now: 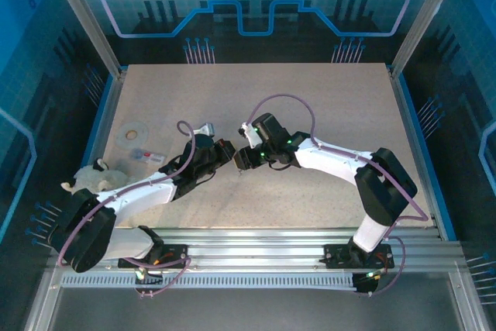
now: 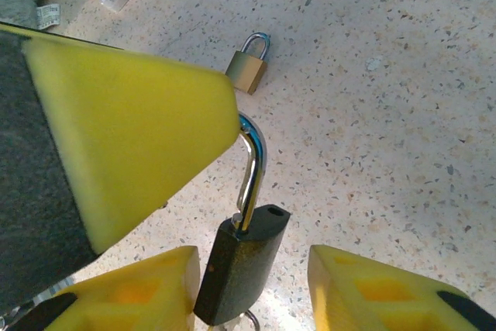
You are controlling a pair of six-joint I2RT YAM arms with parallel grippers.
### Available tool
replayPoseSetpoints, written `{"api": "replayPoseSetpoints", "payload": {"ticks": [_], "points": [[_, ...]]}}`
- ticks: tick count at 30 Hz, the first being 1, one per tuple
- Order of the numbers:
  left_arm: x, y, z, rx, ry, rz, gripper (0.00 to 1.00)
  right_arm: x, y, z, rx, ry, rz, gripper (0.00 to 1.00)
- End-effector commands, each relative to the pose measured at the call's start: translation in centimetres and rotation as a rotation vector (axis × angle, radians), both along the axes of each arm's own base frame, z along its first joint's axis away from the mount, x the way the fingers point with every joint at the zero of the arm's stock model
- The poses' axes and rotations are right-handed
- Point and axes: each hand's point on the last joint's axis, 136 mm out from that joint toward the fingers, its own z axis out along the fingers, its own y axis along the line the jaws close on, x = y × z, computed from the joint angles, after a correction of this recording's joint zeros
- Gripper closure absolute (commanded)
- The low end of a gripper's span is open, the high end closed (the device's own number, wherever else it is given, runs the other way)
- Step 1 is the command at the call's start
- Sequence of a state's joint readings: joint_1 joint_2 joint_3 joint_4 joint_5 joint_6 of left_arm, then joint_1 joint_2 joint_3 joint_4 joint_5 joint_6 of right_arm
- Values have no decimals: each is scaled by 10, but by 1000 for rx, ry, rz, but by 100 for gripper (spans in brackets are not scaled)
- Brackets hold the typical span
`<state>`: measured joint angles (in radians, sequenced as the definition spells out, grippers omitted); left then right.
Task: Lock with the key
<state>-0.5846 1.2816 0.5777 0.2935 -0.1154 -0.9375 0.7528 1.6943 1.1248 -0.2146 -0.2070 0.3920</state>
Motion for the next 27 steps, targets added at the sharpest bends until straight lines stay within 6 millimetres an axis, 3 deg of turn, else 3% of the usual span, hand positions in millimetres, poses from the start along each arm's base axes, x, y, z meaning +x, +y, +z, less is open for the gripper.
{"api": "replayPoseSetpoints", "payload": {"ticks": [1, 20, 27], "points": [[-1, 2, 9, -12, -30, 10, 100, -6, 8, -3, 14, 14, 22, 63], [-3, 2, 21, -27, -51, 8, 100, -7, 12, -11, 13, 37, 17, 75], [-4, 2, 22, -30, -53, 4, 100, -7, 12, -12, 11, 40, 16, 85]]}}
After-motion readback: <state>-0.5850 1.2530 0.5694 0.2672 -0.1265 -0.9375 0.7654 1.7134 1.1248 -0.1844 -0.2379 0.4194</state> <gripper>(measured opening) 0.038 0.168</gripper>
